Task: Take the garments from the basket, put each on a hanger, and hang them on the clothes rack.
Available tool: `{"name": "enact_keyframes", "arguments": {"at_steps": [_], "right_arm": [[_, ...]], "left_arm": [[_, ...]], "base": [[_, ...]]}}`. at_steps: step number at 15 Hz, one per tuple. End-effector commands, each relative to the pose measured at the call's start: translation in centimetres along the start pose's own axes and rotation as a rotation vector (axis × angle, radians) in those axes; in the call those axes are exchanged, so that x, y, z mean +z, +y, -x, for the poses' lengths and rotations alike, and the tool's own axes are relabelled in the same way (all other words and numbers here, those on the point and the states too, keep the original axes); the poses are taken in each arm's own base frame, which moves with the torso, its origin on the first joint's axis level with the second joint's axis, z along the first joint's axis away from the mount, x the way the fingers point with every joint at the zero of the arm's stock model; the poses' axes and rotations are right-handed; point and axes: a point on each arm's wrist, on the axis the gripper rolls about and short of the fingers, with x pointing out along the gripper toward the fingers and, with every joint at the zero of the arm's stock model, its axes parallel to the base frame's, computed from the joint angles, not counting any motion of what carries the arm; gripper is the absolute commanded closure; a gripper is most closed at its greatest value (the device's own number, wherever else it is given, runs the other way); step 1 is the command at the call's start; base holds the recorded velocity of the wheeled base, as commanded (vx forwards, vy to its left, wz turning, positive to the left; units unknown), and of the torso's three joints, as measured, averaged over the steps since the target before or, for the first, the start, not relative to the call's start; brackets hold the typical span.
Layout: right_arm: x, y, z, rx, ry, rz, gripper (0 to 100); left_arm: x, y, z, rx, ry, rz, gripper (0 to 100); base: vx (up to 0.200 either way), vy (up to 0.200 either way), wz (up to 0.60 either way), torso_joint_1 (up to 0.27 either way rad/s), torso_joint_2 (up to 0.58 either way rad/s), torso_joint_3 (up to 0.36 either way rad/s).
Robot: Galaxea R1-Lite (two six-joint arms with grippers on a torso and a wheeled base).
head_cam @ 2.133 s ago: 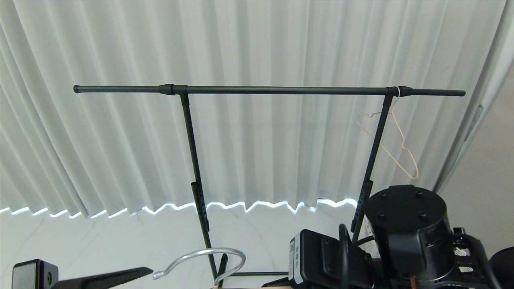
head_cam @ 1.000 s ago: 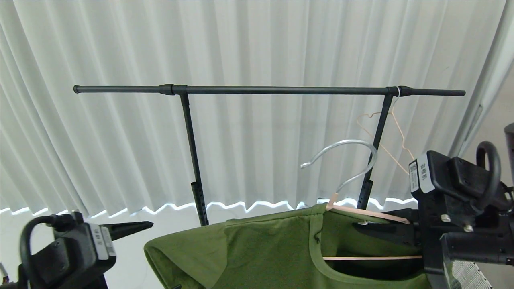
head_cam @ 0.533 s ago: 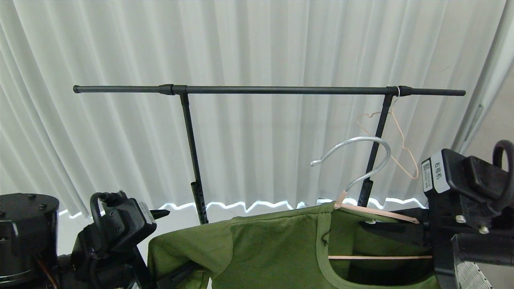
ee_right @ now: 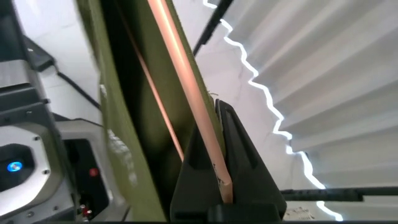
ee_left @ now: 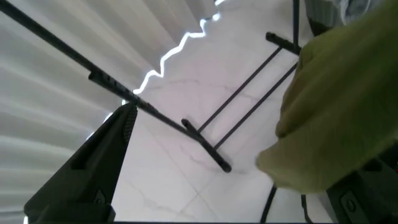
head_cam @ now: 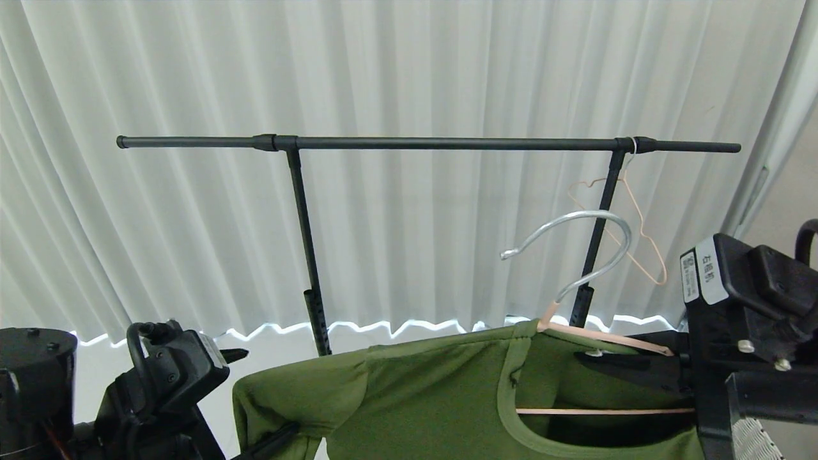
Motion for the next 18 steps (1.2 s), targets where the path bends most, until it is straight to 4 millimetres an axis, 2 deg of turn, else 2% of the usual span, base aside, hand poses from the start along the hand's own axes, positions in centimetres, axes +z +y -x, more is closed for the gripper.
{"name": "enact_keyframes", "arguments": {"at_steps": [1, 3, 7, 8, 10, 13, 15, 18], "right_arm": [[0.0, 0.1, 0.1, 0.002, -0.005, -0.002, 100], [-0.1, 0.0, 0.2, -0.006, -0.002, -0.012, 100], [-0.1, -0.1, 0.6, -0.024, -0.006, -0.013, 100], [-0.1, -0.1, 0.7, -0.026, -0.007, -0.014, 100], [-0.3, 0.0, 0.7, -0.032, 0.004, -0.015, 100], [-1.1, -0.2, 0.7, -0.096, 0.046, -0.027, 100], [-1.6, -0.4, 1.3, -0.133, 0.066, -0.042, 100], [-1.9, -0.8, 1.7, -0.164, 0.076, -0.057, 100]], "left_arm": [[0.5, -0.5, 0.1, -0.042, -0.036, -0.02, 0], [0.9, -1.1, 0.8, -0.094, -0.097, 0.024, 0], [0.3, -0.7, 1.0, -0.055, -0.072, 0.064, 0], [0.1, -0.6, 0.9, -0.049, -0.063, 0.07, 100], [0.0, -0.3, 0.9, -0.024, -0.05, 0.082, 100], [-1.2, 0.7, 1.0, 0.164, 0.063, 0.131, 100], [-1.8, 0.9, 1.3, 0.214, 0.095, 0.15, 100], [-1.3, 0.1, 1.6, 0.169, 0.05, 0.096, 100]], "base": [[0.0, 0.0, 0.0, 0.0, 0.0, 0.0], [0.0, 0.0, 0.0, 0.0, 0.0, 0.0], [0.0, 0.0, 0.0, 0.0, 0.0, 0.0], [0.0, 0.0, 0.0, 0.0, 0.0, 0.0], [0.0, 0.0, 0.0, 0.0, 0.0, 0.0], [0.0, 0.0, 0.0, 0.0, 0.0, 0.0], [0.0, 0.0, 0.0, 0.0, 0.0, 0.0], [0.0, 0.0, 0.0, 0.0, 0.0, 0.0]]}}
